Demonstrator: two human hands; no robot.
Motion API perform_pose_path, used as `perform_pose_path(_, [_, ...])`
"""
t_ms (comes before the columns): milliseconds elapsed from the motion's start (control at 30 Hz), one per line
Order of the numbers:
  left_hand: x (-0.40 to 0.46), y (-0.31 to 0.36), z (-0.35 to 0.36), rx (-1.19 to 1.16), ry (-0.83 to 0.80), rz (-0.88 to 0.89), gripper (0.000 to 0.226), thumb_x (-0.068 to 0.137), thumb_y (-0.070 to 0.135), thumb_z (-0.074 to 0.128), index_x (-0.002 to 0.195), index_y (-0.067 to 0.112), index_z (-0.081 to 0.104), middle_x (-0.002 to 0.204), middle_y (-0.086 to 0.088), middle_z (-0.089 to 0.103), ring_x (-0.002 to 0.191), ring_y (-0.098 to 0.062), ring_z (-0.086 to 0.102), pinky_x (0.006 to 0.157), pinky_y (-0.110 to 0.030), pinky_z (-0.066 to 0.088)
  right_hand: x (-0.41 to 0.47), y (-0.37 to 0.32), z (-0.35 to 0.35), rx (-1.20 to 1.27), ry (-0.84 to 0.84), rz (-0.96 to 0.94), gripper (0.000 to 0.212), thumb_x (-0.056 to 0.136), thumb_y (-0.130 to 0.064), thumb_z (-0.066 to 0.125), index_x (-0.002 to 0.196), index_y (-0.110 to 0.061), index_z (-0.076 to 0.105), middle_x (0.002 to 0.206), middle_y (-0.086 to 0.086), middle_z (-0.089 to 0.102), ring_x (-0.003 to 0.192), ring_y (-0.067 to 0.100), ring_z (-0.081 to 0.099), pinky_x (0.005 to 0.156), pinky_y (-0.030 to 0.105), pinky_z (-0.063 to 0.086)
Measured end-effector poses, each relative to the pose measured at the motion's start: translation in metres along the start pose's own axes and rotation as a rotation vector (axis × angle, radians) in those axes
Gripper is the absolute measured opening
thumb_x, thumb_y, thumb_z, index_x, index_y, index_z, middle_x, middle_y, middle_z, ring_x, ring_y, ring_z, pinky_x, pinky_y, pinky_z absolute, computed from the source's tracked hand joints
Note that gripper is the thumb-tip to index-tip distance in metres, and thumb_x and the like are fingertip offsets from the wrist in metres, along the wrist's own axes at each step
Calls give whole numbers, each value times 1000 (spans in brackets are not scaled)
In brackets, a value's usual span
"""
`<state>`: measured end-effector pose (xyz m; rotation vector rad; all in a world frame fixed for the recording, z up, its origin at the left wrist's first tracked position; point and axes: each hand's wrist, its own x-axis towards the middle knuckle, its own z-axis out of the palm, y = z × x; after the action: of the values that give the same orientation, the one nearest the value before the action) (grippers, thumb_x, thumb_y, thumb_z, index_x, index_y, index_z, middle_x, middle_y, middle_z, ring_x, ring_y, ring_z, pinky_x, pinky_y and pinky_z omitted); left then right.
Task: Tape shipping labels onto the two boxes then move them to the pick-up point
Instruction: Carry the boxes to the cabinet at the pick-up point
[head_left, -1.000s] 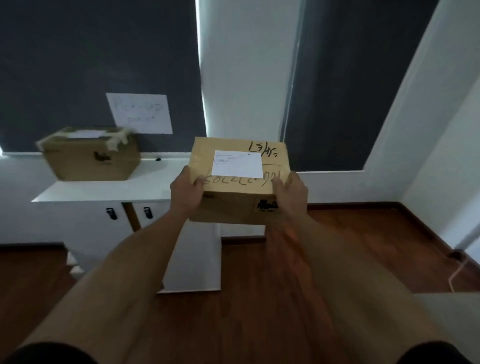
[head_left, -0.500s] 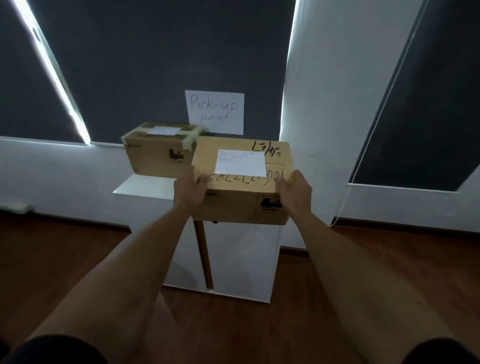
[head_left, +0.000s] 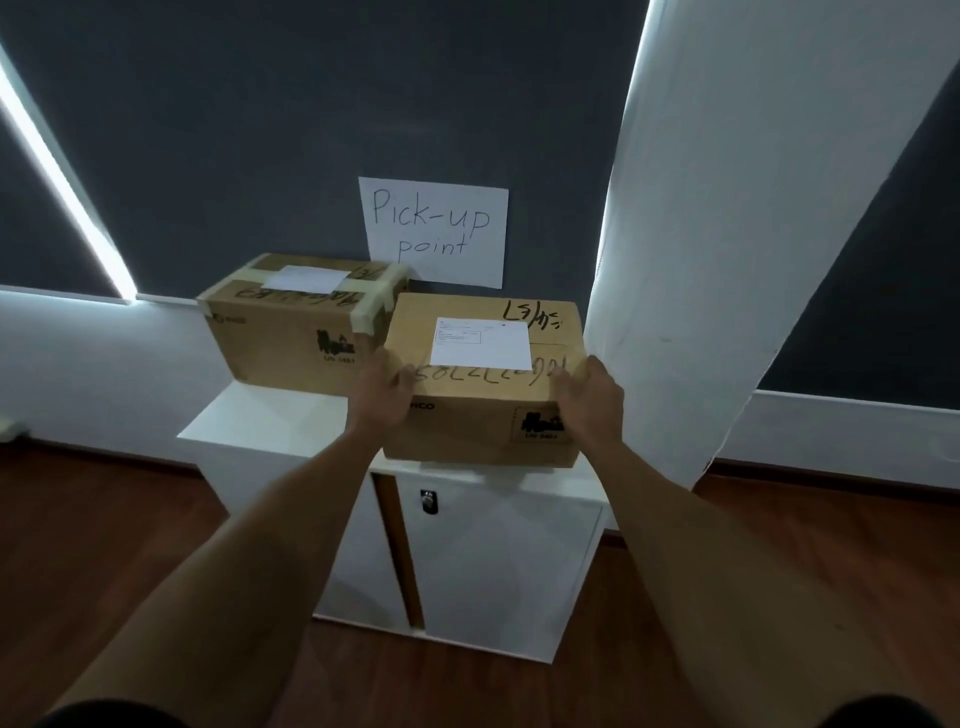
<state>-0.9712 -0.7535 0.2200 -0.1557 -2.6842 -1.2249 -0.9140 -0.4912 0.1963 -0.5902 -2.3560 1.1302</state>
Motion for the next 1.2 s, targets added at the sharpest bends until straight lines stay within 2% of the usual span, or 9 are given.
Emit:
perform_pose_path(100, [36,0,17,-18,-13,-7,21,105,25,53,110,6,50,111,-10,52,96,-24,52,74,-34,37,39,8,21,6,-2,24,31,102,-43,53,107,-12,54,97,-1,61,89,21,63,66,31,52])
perform_pose_path(233, [69,-3,37,-13,-5,16,20,102,22,57,114,7,51,110,-2,43,108,-28,48,82,-37,40,73,18,40,-5,7,23,29,102,-39,53,108,-11,54,96,-2,59,85,18,59,60,22,41])
perform_pose_path(367, [89,-4,47,1,-15,13,30,104,20,55,131,7,54,118,-4,46,122,-27,42,94,-31,33,92,24,59,14,10,43,28,102,-42,53,106,-14,54,94,-3,61,84,17,64,60,20,45])
perform_pose_path(533, [112,-12,55,-67,-88,-81,52,108,27,51,155,9,39,152,-14,44,142,-30,37,108,-32,34,104,28,74,-35,22,82,33,101,-45,53,111,-14,56,97,-1,64,85,18,65,61,21,45])
perform_pose_path(733, [141,-37,64,-89,-163,-69,56,107,33,50,157,10,36,151,-13,50,139,-31,46,104,-36,39,112,29,92,-79,59,92,32,102,-46,52,108,-14,55,96,-1,64,85,17,65,61,18,44])
perform_pose_path(867, [149,-43,68,-114,-152,-40,49,108,29,50,151,6,43,145,-14,54,134,-29,50,95,-25,35,117,26,99,-89,75,105,33,103,-47,51,107,-15,55,94,-2,64,82,16,66,58,16,42])
perform_pose_path(1034, [156,-52,71,-142,-158,-29,53,107,31,50,153,6,41,149,-16,52,138,-31,47,110,-35,38,117,26,104,-110,102,110,28,104,-44,52,106,-16,53,94,-3,62,80,15,64,60,19,45])
perform_pose_path(1100, [157,-56,71,-157,-166,-23,53,107,31,51,153,6,41,147,-15,53,137,-29,48,106,-31,37,116,25,106,-120,113,107,29,104,-45,51,106,-16,53,94,-2,62,81,15,64,59,18,44])
perform_pose_path(1200, [160,-57,72,-120,-184,3,53,107,34,50,151,7,42,145,-14,54,135,-30,50,103,-30,38,118,27,108,-131,119,115,29,102,-45,50,106,-16,52,94,0,63,83,18,67,67,30,57])
